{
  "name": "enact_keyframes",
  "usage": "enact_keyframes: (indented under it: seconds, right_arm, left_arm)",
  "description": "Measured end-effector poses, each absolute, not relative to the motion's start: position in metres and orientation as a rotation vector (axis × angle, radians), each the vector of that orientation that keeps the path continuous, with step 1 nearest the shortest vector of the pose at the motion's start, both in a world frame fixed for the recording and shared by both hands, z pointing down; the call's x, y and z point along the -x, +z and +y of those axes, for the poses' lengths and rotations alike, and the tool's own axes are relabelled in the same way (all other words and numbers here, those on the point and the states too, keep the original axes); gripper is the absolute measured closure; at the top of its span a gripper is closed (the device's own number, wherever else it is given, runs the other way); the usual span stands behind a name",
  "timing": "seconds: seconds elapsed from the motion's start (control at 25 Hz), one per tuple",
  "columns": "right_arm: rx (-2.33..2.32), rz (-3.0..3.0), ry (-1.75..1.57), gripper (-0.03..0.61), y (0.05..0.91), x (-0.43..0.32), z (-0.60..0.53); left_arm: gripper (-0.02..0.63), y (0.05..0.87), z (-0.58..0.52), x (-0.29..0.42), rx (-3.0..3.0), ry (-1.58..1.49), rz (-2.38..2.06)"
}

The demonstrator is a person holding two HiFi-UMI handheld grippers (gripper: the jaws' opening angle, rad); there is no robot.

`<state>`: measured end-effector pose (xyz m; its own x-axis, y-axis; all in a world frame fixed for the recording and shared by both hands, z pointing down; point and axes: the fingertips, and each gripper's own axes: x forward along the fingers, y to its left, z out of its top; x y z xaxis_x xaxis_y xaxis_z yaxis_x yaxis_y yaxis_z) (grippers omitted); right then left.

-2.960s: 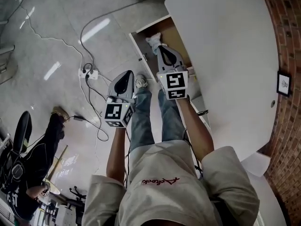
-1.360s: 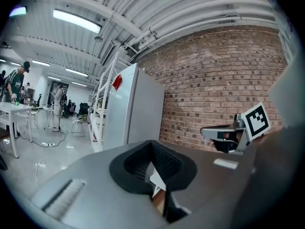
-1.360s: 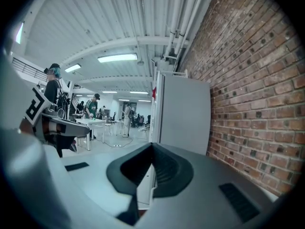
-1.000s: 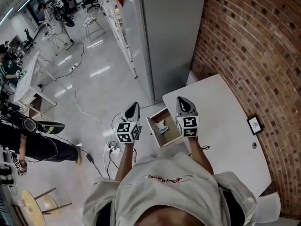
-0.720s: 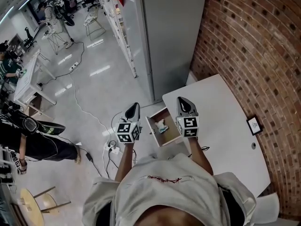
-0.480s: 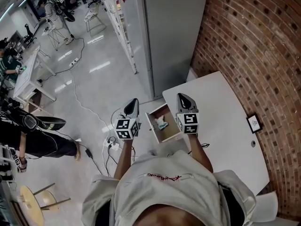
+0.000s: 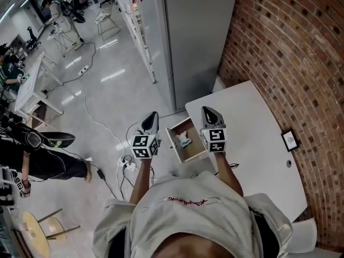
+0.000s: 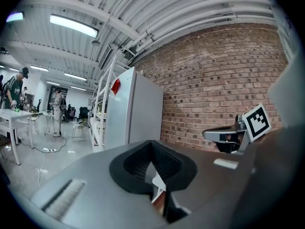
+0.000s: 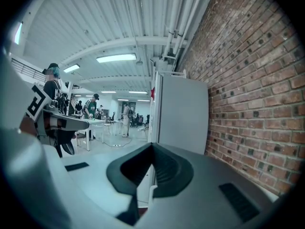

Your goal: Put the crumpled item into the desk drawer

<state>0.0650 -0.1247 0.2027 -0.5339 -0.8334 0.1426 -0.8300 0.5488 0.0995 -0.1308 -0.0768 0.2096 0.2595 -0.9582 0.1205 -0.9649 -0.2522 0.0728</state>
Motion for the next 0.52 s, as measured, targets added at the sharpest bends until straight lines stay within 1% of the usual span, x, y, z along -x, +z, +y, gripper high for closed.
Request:
enact_keyframes:
  seconds: [0.52]
  right_arm:
    - [-1.402,-2.617,-0.023,0.567,0.207,-0.054,-0.129]
  left_arm:
    - [0.604,0.206,-0.08,0.137,-2.38,0.07,-1.838]
